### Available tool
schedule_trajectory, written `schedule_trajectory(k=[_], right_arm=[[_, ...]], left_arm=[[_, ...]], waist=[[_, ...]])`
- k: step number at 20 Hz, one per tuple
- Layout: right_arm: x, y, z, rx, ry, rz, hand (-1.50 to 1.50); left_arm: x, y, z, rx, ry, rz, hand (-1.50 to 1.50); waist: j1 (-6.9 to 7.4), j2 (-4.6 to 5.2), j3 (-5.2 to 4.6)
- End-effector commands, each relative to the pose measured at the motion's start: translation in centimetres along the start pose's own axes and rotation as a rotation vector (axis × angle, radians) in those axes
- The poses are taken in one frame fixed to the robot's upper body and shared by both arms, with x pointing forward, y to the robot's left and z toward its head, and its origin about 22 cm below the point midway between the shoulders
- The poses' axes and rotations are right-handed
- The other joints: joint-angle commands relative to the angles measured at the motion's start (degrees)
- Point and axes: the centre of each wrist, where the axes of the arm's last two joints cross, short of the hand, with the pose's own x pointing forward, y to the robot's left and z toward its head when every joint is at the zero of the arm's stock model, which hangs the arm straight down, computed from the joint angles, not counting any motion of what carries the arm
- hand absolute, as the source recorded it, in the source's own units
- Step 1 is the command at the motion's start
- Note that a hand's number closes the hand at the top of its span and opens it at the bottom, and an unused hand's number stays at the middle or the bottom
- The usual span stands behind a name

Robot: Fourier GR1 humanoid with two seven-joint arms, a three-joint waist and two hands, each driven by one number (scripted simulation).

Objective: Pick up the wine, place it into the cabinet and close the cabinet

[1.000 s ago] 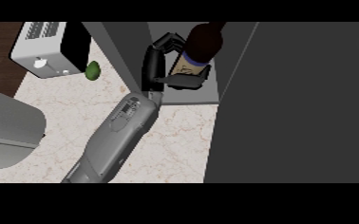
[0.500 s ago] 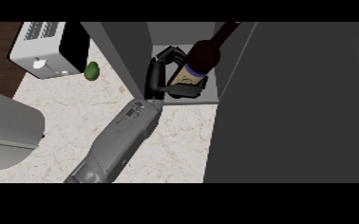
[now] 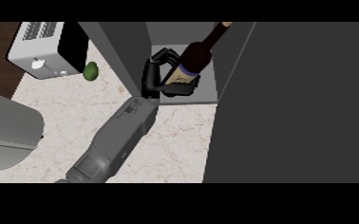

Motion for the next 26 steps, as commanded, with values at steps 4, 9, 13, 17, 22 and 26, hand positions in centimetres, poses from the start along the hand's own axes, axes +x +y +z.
schedule_trajectory(k=[4, 9, 13, 17, 22, 26], right_arm=[[0.7, -0.6, 2.2, 0.049, -0.029, -0.024, -1.5], [0.8, -0.2, 2.8, 0.068, -0.027, -0.03, -1.5], [0.5, 0.0, 2.0, 0.08, -0.019, -0.057, -1.5], [-0.1, -0.6, 1.3, 0.066, -0.024, -0.038, -1.5], [-0.2, 0.1, 0.8, 0.073, -0.022, -0.038, -1.5], [0.0, 0.4, 0.7, 0.082, -0.043, -0.056, -1.5]], left_arm=[[-1.1, 0.8, -0.3, 0.08, 0.003, 0.055, 1.5], [-0.2, 1.2, -2.5, 0.122, 0.035, 0.107, 1.5], [0.2, 0.9, -3.2, 0.117, 0.061, 0.09, 1.5], [0.0, 1.4, -3.8, 0.117, 0.045, 0.084, 1.5], [0.6, 1.6, -4.8, 0.159, 0.035, -0.067, 1.5], [0.4, 1.4, -4.7, 0.163, 0.055, -0.133, 1.5]], waist=[[-0.96, 0.18, 0.02], [-0.7, 0.11, 0.03], [-1.63, 0.34, 0.02], [-1.42, 0.61, 0.04], [-1.77, 0.78, 0.03], [-2.44, 0.94, 0.01]])
